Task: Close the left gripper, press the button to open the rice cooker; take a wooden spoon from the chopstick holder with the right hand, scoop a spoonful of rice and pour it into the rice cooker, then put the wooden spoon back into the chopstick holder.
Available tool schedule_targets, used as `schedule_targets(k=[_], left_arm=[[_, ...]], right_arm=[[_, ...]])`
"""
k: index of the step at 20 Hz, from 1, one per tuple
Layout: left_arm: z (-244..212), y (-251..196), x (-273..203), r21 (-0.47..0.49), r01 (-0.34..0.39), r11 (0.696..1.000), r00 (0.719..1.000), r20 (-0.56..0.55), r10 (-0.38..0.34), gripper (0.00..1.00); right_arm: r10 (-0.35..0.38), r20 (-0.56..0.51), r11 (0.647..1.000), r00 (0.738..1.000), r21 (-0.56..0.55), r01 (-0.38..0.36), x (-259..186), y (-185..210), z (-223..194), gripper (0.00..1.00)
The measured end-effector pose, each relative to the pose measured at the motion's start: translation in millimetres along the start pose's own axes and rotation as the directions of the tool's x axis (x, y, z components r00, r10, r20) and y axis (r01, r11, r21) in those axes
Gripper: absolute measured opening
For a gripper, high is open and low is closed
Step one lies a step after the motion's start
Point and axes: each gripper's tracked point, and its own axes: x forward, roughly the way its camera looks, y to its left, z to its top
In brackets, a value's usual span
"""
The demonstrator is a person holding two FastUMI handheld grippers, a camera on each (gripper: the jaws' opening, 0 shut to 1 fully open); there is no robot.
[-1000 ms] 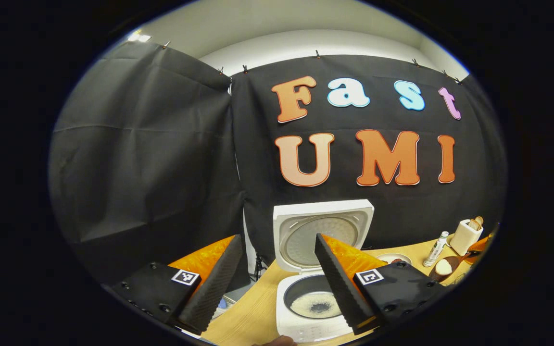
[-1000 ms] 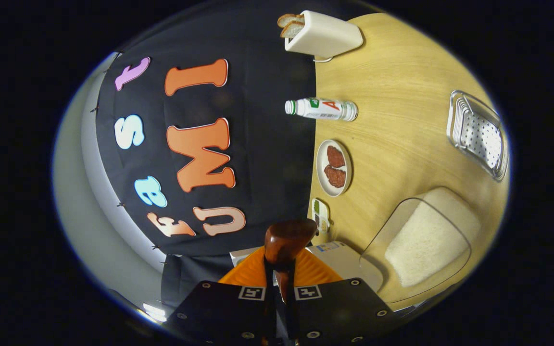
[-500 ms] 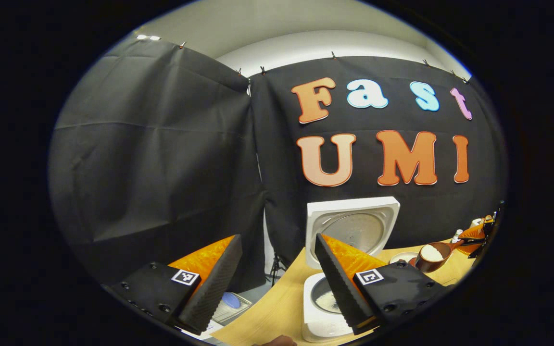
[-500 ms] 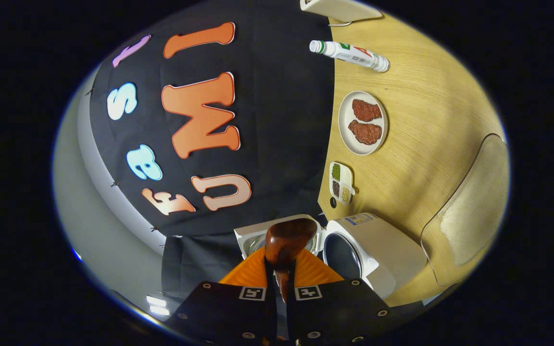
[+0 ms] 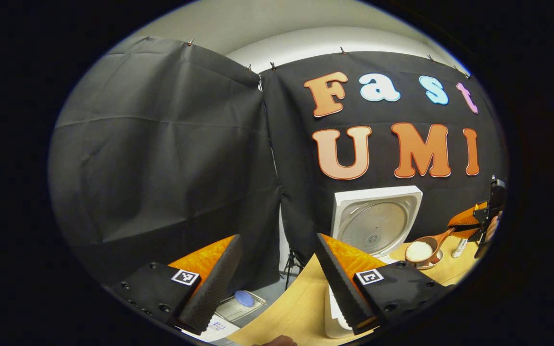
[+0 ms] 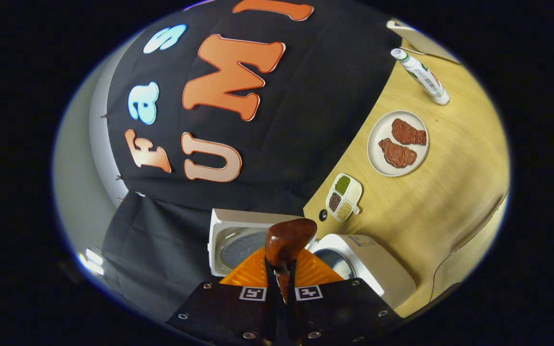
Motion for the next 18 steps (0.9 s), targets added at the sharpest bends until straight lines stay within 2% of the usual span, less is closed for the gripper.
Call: schedule_targets(k=[5, 10, 18], left_arm=[[-17, 21, 5, -0.015, -0.029, 0.999, 0.999, -0.027, 0.029, 1.00], [-21, 23, 9, -0.014, -0.038, 0.999, 0.999, -0.034, 0.037, 1.00], [-24, 27, 10, -0.006, -0.031, 0.999, 0.999, -0.039, 0.031, 1.00]], right_arm=[[-0.063, -0.003, 0.987, 0.998, -0.149, 0.061, 24, -1, -13, 0.07], [-0.088, 0.009, 0.937, 0.996, -0.339, 0.086, 36, 8, -24, 0.07], [-0.090, 0.036, 0.876, 0.995, -0.473, 0.096, 41, 20, -26, 0.07]])
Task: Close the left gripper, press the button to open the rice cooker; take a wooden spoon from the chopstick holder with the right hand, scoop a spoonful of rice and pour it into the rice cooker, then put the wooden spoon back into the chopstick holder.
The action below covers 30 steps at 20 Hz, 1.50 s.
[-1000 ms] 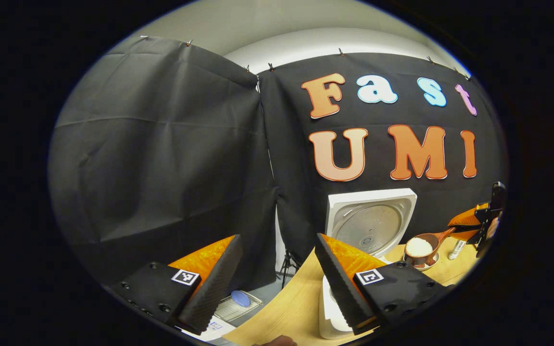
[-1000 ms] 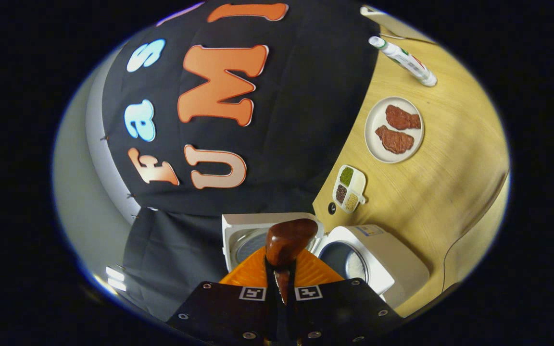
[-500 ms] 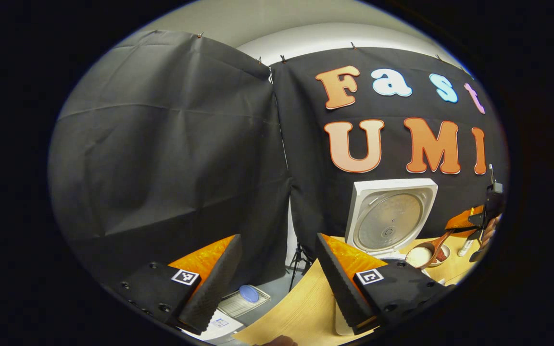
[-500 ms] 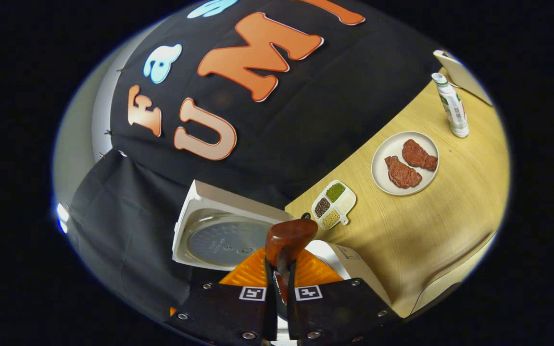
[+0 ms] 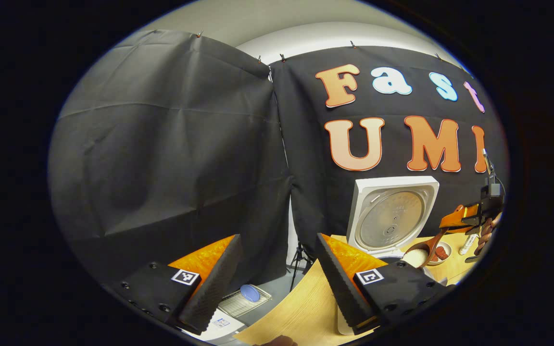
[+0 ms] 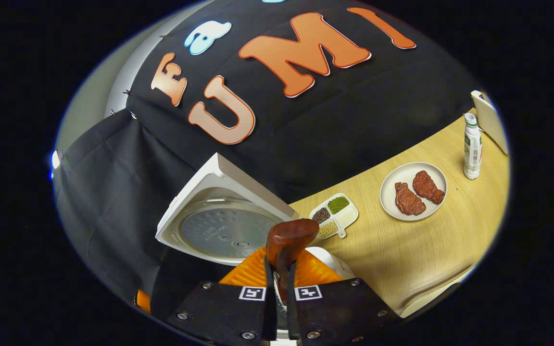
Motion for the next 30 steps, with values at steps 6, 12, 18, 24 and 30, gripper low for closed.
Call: schedule_targets(k=[6, 12, 18, 24, 30], left_arm=[[0, -1, -1, 0.009, 0.010, 1.000, 1.000, 0.000, -0.010, 1.00], [0, -1, -2, 0.012, 0.025, 1.000, 1.000, -0.002, -0.025, 1.00], [0, -1, -3, 0.011, 0.021, 1.000, 1.000, -0.004, -0.021, 1.00], [-6, 4, -2, 0.023, 0.009, 1.000, 1.000, -0.015, -0.009, 1.00], [-13, 18, -8, 0.009, -0.002, 1.000, 1.000, -0.023, 0.002, 1.00]], right_arm=[[0.008, 0.034, 0.994, 0.999, -0.108, -0.005, -6, 11, 7, 0.07], [0.018, 0.052, 0.979, 0.998, -0.205, -0.007, -8, 27, 5, 0.07], [0.032, 0.077, 0.952, 0.996, -0.305, -0.007, -9, 44, 7, 0.07], [0.045, 0.108, 0.910, 0.993, -0.414, 0.004, -9, 59, 9, 0.07], [0.073, 0.146, 0.855, 0.987, -0.518, 0.014, -14, 79, 16, 0.07]])
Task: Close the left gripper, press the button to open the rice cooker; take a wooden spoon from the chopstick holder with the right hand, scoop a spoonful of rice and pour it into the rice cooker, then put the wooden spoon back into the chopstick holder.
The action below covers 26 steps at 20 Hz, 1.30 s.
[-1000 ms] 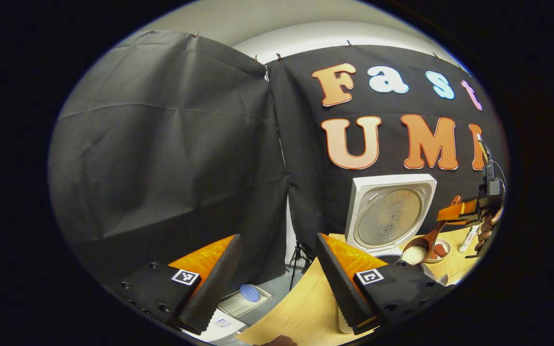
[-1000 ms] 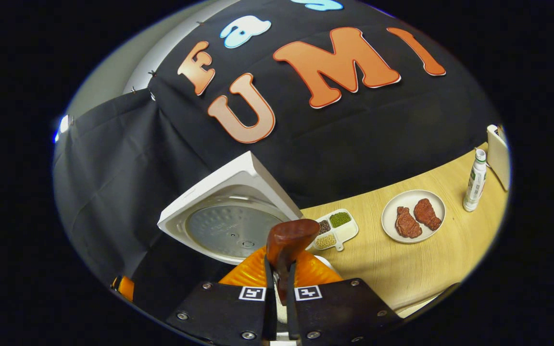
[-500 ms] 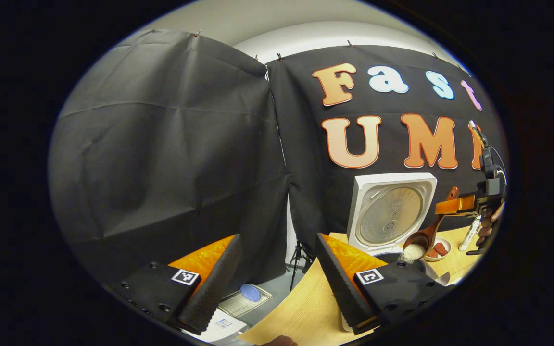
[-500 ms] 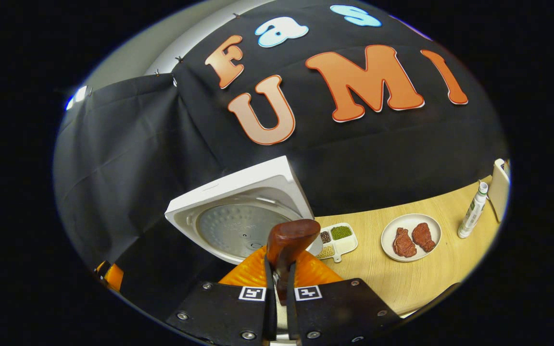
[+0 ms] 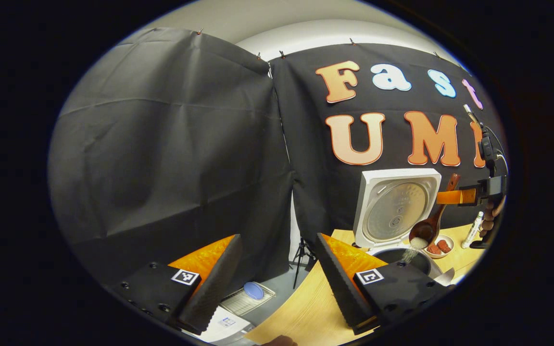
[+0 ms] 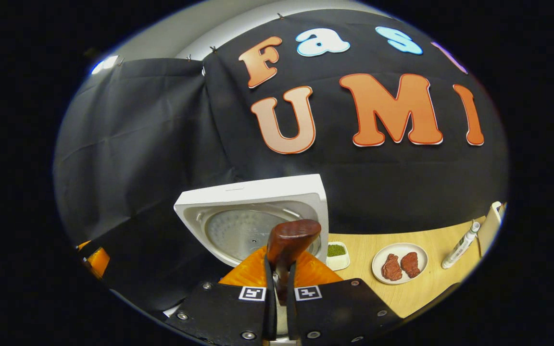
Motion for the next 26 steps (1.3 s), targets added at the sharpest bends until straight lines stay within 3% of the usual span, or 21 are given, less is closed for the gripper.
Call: schedule_targets(k=[7, 18, 22, 26], left_arm=[[-3, -1, 5, -0.002, -0.001, 1.000, 1.000, 0.002, 0.001, 1.00], [0, -14, 2, 0.017, 0.009, 1.000, 1.000, 0.006, -0.009, 1.00], [9, -31, -8, 0.025, 0.015, 1.000, 1.000, 0.021, -0.016, 1.00], [7, -58, -21, 0.013, 0.034, 0.999, 0.999, 0.006, -0.034, 1.00]], right_arm=[[0.032, 0.071, 0.988, 0.997, -0.152, -0.021, -10, 20, 24, 0.07], [0.144, 0.182, 0.925, 0.973, -0.373, -0.067, -45, 52, 62, 0.07], [0.151, 0.159, 0.935, 0.976, -0.344, -0.089, -53, 41, 56, 0.07], [0.138, 0.128, 0.967, 0.982, -0.230, -0.106, -81, 6, 49, 0.08]])
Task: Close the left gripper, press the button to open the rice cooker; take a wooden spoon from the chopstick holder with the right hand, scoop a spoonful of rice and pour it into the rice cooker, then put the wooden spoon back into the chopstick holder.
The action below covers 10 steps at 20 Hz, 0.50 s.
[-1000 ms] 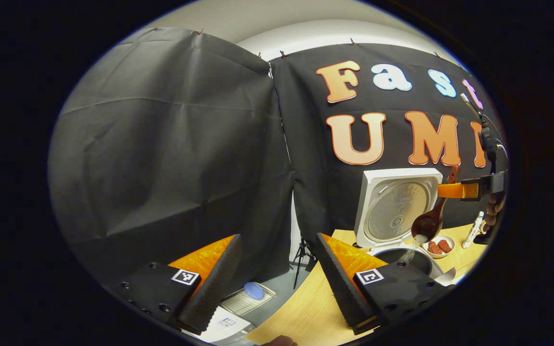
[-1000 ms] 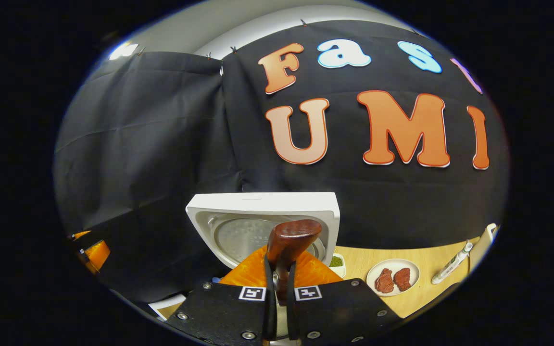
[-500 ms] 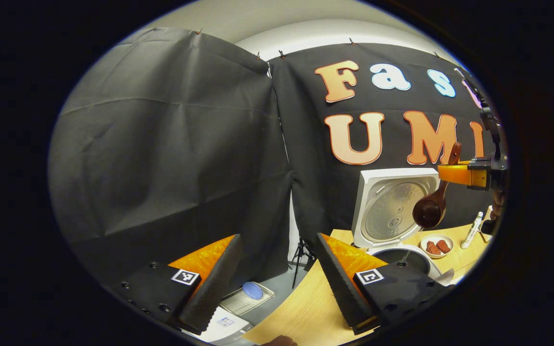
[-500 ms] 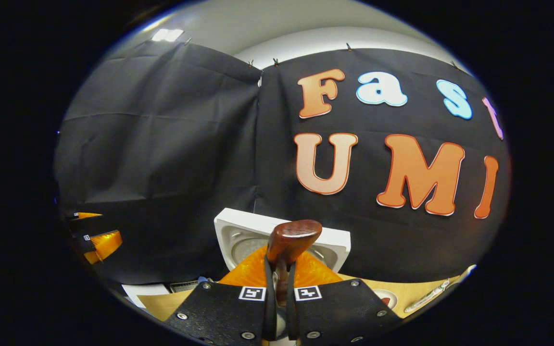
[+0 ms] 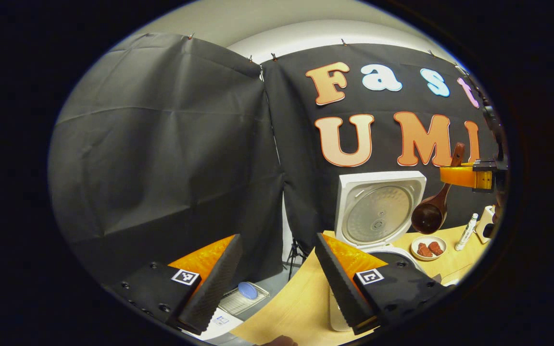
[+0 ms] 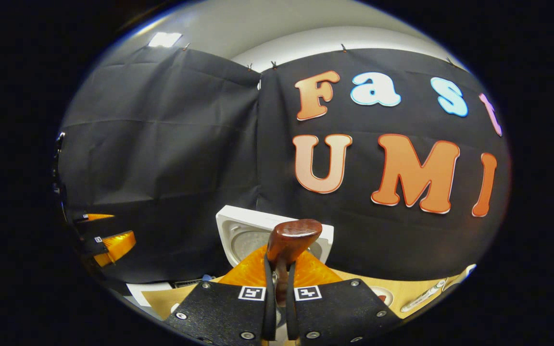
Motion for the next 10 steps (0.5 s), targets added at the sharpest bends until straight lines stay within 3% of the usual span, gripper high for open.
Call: schedule_targets(k=[5, 10], left_arm=[[7, -44, -13, -0.002, 0.052, 0.999, 0.999, -0.002, -0.052, 1.00], [16, -100, -20, -0.040, 0.113, 0.993, 0.993, -0.016, -0.113, 1.00]], right_arm=[[-0.104, -0.087, 0.983, 0.991, 0.145, 0.115, -56, -78, -43, 0.08], [-0.275, -0.188, 0.924, 0.943, 0.221, 0.313, -137, -174, -93, 0.07]])
